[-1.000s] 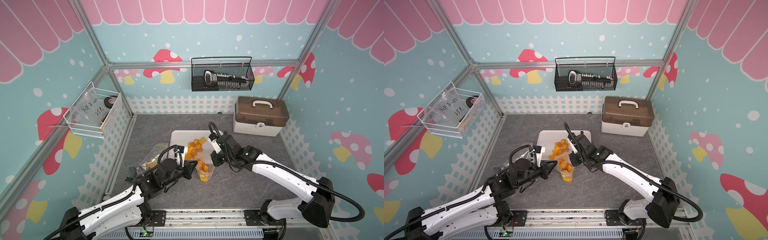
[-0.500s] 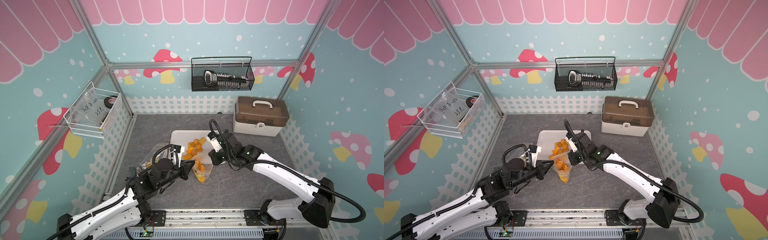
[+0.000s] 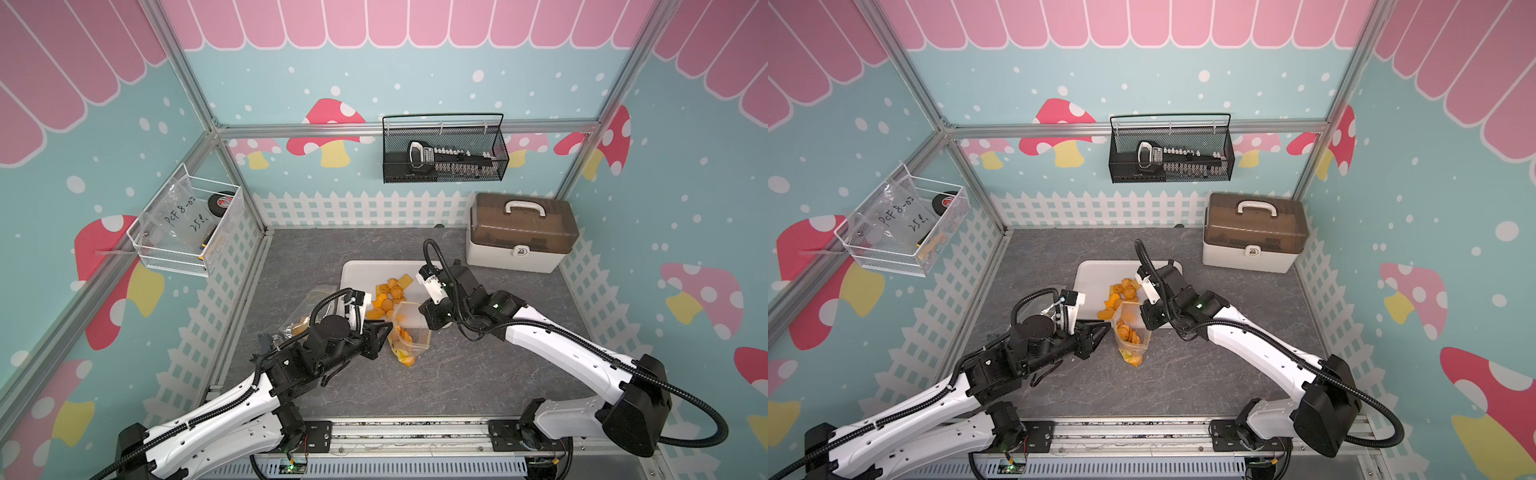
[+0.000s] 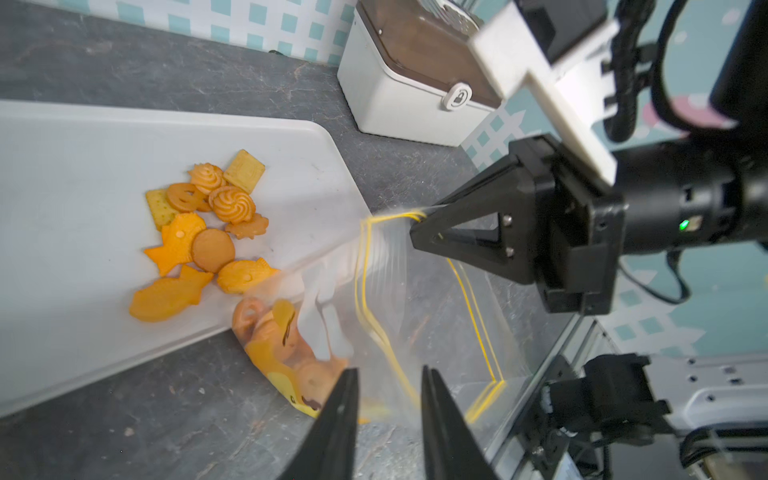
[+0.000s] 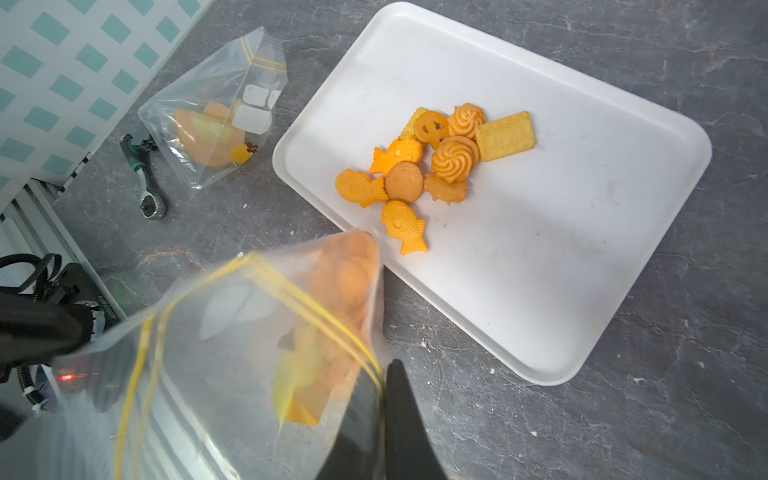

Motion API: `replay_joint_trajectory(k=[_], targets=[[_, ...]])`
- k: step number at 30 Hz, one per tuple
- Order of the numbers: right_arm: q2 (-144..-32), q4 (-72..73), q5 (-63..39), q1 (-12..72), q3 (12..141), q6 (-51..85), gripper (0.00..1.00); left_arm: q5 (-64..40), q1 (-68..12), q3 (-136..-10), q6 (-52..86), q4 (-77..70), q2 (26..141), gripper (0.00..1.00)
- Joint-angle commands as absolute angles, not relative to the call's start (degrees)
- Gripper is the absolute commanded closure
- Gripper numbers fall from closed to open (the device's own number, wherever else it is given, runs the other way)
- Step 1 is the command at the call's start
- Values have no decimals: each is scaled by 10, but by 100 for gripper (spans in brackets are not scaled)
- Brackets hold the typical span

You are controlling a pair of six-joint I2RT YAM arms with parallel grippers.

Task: Pour cookies out of the ziploc bag
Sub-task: Open the ziploc bag at the center of the board, then pick up the ziploc bag from the center of the board.

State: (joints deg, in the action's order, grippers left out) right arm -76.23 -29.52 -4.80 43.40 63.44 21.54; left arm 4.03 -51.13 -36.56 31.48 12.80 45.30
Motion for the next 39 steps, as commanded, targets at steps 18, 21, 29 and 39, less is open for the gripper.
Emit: replay_joint_trajectory(k=[18,21,29,39], targets=[[-631,-347,-76,431,622,207,53,164,-487,-269,309,101,364,45],[-625,-336,-106,435,607,212,53,204,-487,-224,301,69,356,46],[-683,-327,-91,443,626,210,55,217,-478,-176,308,32,344,43],[-763,-316,-63,446,662,211,56,193,-456,-177,316,22,372,42]])
